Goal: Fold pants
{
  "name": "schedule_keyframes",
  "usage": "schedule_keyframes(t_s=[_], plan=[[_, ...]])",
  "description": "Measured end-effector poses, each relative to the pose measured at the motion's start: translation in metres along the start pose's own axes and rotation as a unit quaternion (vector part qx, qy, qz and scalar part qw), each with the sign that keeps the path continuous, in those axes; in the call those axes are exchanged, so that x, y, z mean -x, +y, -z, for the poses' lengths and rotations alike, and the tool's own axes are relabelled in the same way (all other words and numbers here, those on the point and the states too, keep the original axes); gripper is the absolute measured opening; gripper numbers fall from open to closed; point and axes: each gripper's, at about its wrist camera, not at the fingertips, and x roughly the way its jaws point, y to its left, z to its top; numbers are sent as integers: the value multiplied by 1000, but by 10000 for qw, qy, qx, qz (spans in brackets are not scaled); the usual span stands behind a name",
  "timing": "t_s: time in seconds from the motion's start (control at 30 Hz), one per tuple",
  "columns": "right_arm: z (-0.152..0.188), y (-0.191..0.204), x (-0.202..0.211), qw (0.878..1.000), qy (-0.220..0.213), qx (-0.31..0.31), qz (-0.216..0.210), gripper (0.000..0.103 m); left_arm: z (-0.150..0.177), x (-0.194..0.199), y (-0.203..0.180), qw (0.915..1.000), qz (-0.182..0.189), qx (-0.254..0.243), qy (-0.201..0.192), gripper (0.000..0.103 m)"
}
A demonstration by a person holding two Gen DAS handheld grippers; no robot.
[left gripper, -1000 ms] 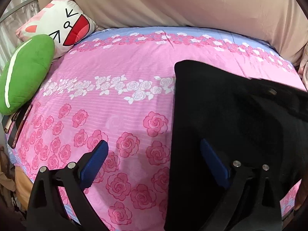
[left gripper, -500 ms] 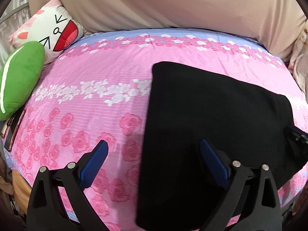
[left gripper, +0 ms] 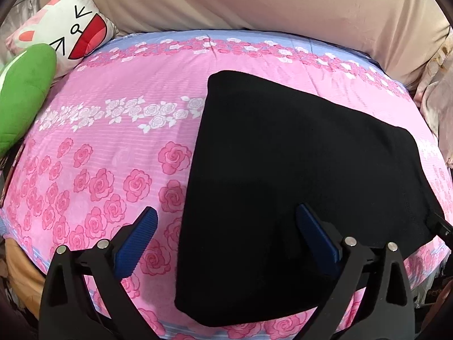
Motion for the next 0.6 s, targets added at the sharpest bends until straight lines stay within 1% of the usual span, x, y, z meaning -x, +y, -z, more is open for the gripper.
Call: schedule_keyframes(t_s=[0.07, 0.2, 0.23, 0.27, 0.3, 0.33, 0.37, 0.43, 0.47, 0.5, 0.53, 0.57, 0.6], plan=[[2, -4, -3, 10000, 69, -59, 22, 44, 1, 2, 0, 10000, -9, -14, -10, 97], [7, -4, -10, 9997, 131, -112, -190, 51, 3, 2, 1, 10000, -29, -12, -16, 97], [7, -3, -13, 9997, 99, -107, -216, 45, 3, 1, 1, 10000, -36, 8, -13, 98], [7, 1, -15, 9999, 39, 14, -119, 38, 3, 0, 1, 10000, -51, 35, 0, 98], [7, 3, -14, 9999, 12, 65, -124, 27, 2, 0, 2, 10000, -44, 52, 24, 98], [5, 3, -8, 9996, -41, 38, -278, 18, 1, 2, 2, 10000, -37, 67, 35, 98], [2, 5, 6, 9990, -195, 13, -413, 17, 0, 5, 3, 10000, -6, 57, 23, 98], [1, 12, 32, 9980, -477, 198, -377, 16, 0, 12, 1, 10000, 63, -8, -27, 98], [2, 16, 42, 9974, -576, 295, -317, 16, 1, 14, 0, 10000, 75, -41, -35, 98], [7, 17, 50, 9973, -616, 374, -145, 16, 3, 14, -2, 9999, 89, -76, -27, 98], [11, 16, 47, 9976, -570, 396, 4, 17, 4, 11, -4, 9999, 95, -110, 1, 98], [18, 7, 31, 9987, -322, 355, 172, 19, 7, 6, -7, 9998, 78, -163, 61, 98], [25, -3, 10, 9993, 15, 264, 247, 24, 9, 1, -9, 9998, 8, -165, 63, 98]])
